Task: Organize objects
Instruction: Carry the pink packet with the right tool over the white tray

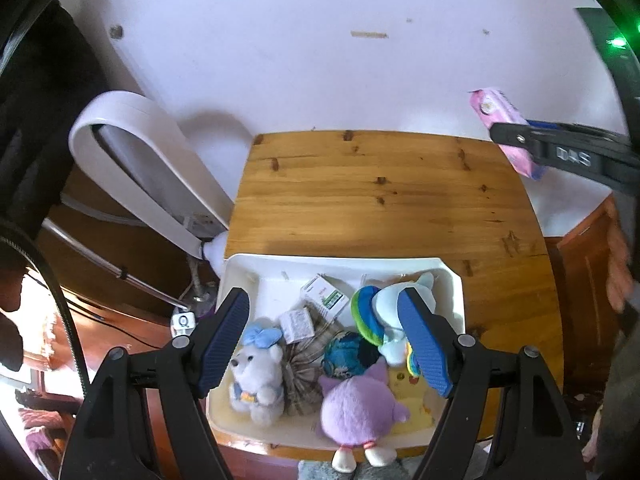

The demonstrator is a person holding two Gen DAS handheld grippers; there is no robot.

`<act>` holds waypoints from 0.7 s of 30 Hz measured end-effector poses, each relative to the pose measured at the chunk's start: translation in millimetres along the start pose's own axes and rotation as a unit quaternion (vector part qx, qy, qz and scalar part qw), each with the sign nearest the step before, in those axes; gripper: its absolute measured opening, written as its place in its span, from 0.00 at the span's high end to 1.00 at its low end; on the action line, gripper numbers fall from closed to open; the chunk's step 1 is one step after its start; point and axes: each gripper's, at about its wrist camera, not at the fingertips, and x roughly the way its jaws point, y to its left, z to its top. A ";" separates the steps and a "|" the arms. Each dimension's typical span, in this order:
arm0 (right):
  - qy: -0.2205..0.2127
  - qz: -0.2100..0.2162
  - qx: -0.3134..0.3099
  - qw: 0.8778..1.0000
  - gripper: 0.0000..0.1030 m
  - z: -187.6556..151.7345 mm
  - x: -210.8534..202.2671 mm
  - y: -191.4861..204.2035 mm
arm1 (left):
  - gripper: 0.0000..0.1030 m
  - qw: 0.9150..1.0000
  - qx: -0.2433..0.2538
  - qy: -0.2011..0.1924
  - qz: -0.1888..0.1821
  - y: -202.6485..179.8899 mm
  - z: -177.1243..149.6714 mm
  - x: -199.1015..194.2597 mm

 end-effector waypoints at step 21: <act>0.016 0.072 0.048 0.996 0.63 -71.5 -83.3 79.5 | 0.23 0.999 -0.039 -0.025 0.028 19.0 -28.6 -54.2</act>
